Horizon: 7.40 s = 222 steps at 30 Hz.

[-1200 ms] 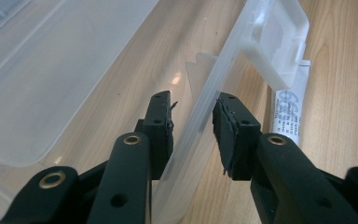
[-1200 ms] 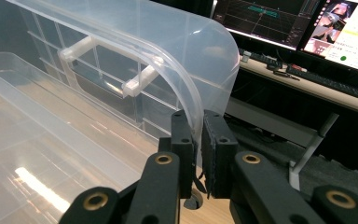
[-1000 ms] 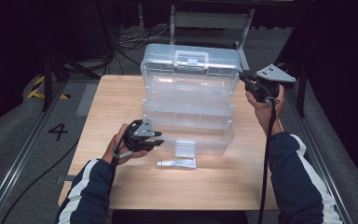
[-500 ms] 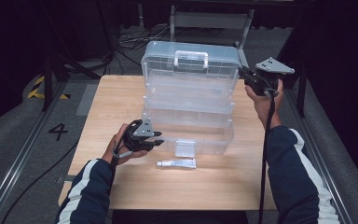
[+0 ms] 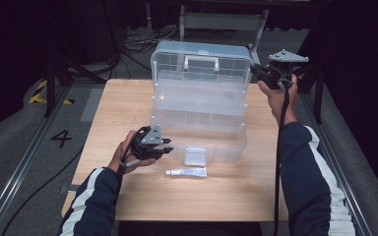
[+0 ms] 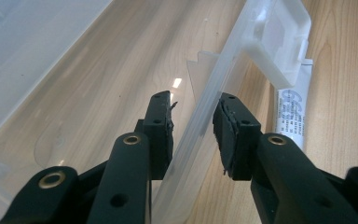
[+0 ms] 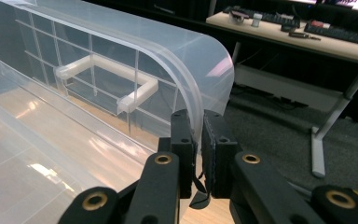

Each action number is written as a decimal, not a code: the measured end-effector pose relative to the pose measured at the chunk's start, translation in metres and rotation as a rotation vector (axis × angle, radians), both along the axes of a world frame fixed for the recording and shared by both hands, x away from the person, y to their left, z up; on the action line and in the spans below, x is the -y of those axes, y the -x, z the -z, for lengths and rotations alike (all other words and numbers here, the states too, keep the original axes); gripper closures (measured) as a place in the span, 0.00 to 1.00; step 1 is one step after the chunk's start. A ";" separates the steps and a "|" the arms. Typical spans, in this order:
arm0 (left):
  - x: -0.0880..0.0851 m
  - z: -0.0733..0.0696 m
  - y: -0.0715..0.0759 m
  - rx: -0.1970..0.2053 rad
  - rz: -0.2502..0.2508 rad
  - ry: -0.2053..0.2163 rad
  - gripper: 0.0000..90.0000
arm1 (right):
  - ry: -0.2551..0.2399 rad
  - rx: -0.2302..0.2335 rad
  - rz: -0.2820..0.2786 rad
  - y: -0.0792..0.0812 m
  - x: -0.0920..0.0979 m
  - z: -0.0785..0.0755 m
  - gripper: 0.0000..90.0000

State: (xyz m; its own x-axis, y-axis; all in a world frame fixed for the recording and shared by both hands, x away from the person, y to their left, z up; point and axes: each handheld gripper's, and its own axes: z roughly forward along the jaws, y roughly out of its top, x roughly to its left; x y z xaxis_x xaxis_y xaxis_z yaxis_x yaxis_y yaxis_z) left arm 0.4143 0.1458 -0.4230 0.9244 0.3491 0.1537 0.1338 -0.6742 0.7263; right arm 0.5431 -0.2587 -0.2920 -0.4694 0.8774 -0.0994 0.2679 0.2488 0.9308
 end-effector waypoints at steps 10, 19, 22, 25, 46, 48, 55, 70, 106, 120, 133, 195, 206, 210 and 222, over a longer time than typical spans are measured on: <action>0.002 0.000 0.000 -0.010 0.000 -0.001 0.76 | 0.015 -0.057 -0.003 -0.023 -0.001 -0.004 0.93; 0.002 0.000 -0.001 -0.011 0.003 0.004 0.76 | 0.010 -0.094 -0.011 -0.042 0.002 -0.002 0.93; 0.002 0.000 -0.001 -0.012 0.001 0.006 0.76 | 0.007 -0.109 -0.007 -0.049 0.002 -0.001 0.92; 0.002 0.000 0.000 -0.012 -0.002 0.008 0.75 | 0.011 -0.113 -0.001 -0.052 0.001 0.000 0.92; 0.007 0.000 0.005 -0.022 0.015 0.001 0.79 | 0.015 -0.166 0.029 -0.081 -0.005 0.008 0.92; 0.007 0.000 0.005 -0.024 0.016 -0.001 0.79 | -0.014 -0.182 0.027 -0.085 -0.003 0.010 0.92; 0.007 0.001 0.005 -0.047 0.019 0.017 0.80 | 0.012 -0.198 0.024 -0.097 -0.005 0.016 0.92; 0.006 0.000 0.012 -0.061 0.053 0.021 0.83 | 0.082 -0.248 0.039 -0.114 -0.014 0.028 0.91; 0.003 0.001 0.022 -0.070 0.076 0.029 0.83 | 0.092 -0.309 0.060 -0.134 -0.016 0.079 0.90; 0.004 0.002 0.022 -0.073 0.073 0.034 0.82 | 0.103 -0.351 0.059 -0.137 -0.014 0.086 0.88; 0.010 0.001 0.025 -0.053 0.074 0.014 0.85 | 0.099 -0.291 0.068 -0.122 -0.001 0.063 0.80; 0.015 0.001 0.019 -0.037 0.074 -0.002 0.85 | 0.136 -0.136 -0.223 0.072 0.053 0.048 0.70; 0.017 0.002 0.016 -0.027 0.068 0.002 0.85 | 0.136 -0.141 -0.263 0.097 0.057 0.068 0.67; 0.017 0.002 0.015 -0.023 0.068 0.000 0.85 | 0.158 -0.135 -0.271 0.105 0.057 0.075 0.65; 0.016 0.003 0.011 -0.019 0.057 0.008 0.83 | 0.211 -0.195 -0.328 0.125 0.057 0.103 0.61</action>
